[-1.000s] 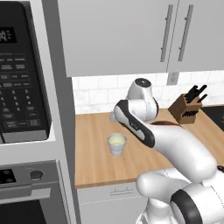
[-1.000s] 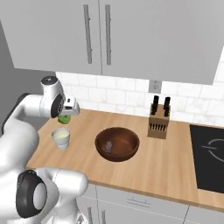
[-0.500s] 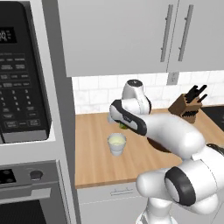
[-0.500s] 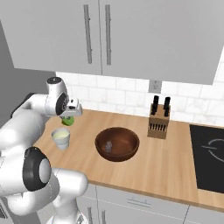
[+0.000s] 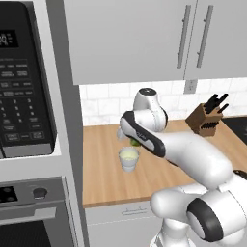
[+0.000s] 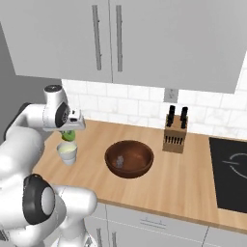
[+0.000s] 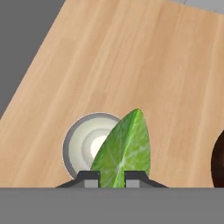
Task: Grab a lemon wedge from the fridge and one ice cube from the ice bowl, and put them in the glass of lemonade.
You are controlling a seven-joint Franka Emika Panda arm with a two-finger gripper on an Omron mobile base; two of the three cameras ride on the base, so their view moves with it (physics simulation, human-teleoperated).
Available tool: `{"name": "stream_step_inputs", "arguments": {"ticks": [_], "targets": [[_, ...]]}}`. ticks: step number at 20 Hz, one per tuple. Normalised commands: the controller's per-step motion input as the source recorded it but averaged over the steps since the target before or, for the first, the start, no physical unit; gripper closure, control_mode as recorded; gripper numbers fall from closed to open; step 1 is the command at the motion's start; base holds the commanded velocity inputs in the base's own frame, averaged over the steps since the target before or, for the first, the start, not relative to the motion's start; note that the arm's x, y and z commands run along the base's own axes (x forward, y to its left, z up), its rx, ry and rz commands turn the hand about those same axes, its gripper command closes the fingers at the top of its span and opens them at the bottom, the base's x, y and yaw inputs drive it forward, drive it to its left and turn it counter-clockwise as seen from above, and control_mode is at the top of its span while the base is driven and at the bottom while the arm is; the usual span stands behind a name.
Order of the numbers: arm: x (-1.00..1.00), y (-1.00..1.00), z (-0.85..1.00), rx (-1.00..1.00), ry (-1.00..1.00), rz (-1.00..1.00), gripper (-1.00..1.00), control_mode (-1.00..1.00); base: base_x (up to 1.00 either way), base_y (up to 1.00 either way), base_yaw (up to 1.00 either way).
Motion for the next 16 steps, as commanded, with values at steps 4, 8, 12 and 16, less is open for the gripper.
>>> {"name": "stream_step_inputs", "arguments": {"ticks": [4, 8, 12, 16], "targets": [[0.06, 0.35, -0.17, 0.0, 0.06, 0.04, 1.0, -1.0, 0.0, 0.0, 0.0], [0.29, 0.08, -0.23, 0.0, 0.01, 0.06, 1.0, -1.0, 0.0, 0.0, 0.0], [0.15, 0.0, -0.16, 0.0, 0.0, 0.01, 1.0, -1.0, 0.0, 0.0, 0.0], [0.03, 0.0, -0.27, 0.0, 0.0, 0.01, 1.0, -1.0, 0.0, 0.0, 0.0]]}}
